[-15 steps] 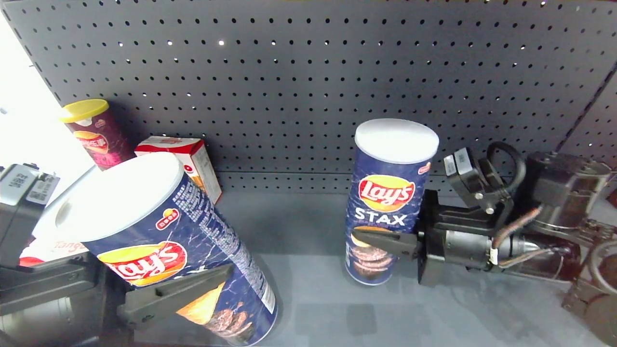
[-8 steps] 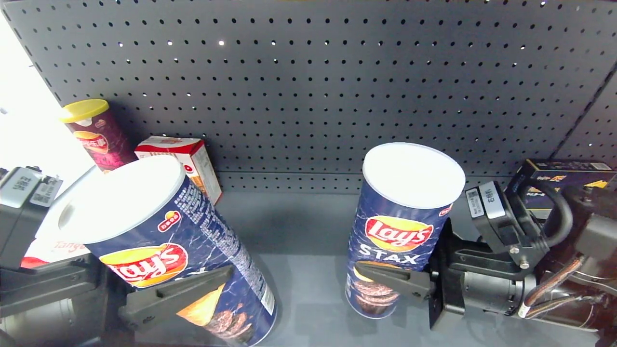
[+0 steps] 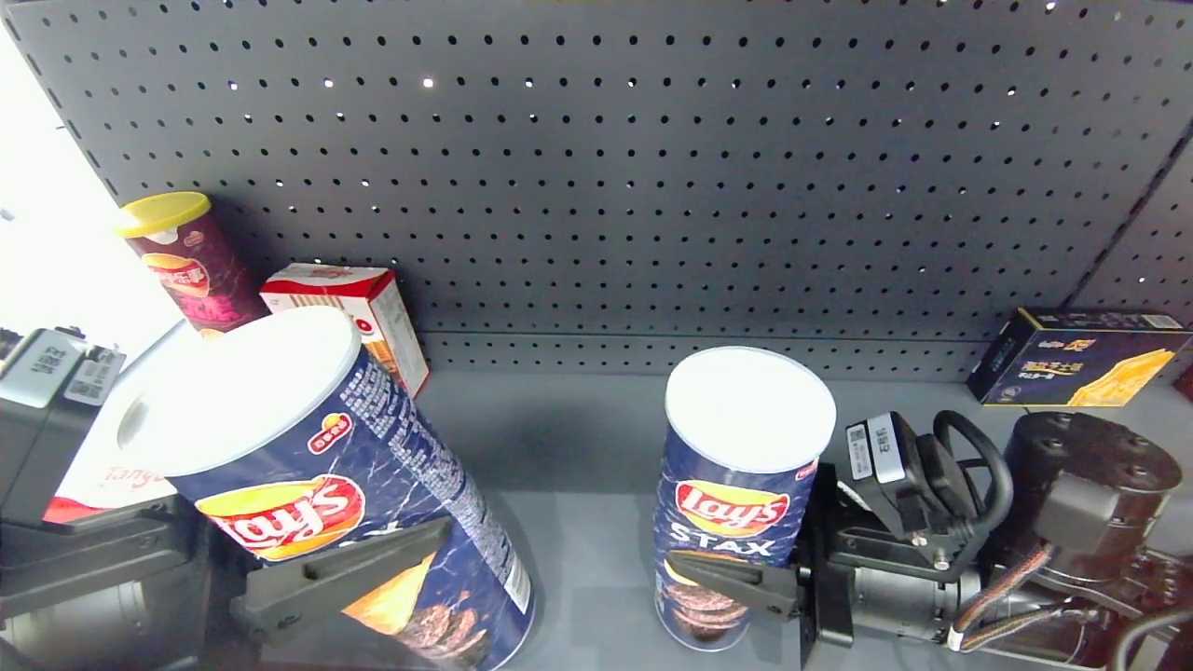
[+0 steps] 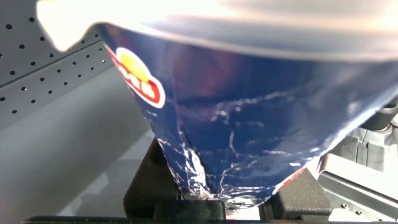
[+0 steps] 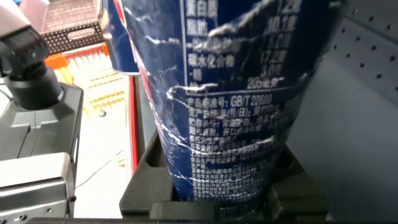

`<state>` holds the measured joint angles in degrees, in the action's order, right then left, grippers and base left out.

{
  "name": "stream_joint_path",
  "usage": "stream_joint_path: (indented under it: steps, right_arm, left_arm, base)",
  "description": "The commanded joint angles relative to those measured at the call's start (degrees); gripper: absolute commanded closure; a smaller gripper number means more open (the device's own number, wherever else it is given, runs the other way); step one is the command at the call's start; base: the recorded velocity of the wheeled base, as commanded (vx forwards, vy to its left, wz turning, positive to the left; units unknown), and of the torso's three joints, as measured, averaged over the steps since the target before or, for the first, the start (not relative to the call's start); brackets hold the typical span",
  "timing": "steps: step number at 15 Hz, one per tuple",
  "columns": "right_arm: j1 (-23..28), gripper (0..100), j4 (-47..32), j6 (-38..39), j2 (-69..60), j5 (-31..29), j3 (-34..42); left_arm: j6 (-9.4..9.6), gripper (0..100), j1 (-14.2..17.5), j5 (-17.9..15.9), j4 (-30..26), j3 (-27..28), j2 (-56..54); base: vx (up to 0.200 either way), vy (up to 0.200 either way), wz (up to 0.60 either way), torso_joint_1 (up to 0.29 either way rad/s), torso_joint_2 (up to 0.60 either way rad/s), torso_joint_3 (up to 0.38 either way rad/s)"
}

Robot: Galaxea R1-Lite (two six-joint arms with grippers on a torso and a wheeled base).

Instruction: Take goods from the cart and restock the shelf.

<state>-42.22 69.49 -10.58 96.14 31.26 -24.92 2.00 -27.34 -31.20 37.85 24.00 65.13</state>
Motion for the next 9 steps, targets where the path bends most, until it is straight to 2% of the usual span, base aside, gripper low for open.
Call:
stream_joint_path:
  steps: [1,9]
  right_arm:
    - [0.12,100,0.04,0.03,0.9,0.12,0.04]
    - [1.52,100,0.39,-0.23,0.54,0.21,0.75]
  left_arm:
    - [-0.07,100,0.01,-0.01,0.03,-0.1,-0.01]
    - [-0.07,100,0.01,-0.01,0.03,-0.8,-0.01]
  base:
    - [0.0,0.0,0.0,0.0,0.0,0.0]
    - [0.0,0.0,0.0,0.0,0.0,0.0]
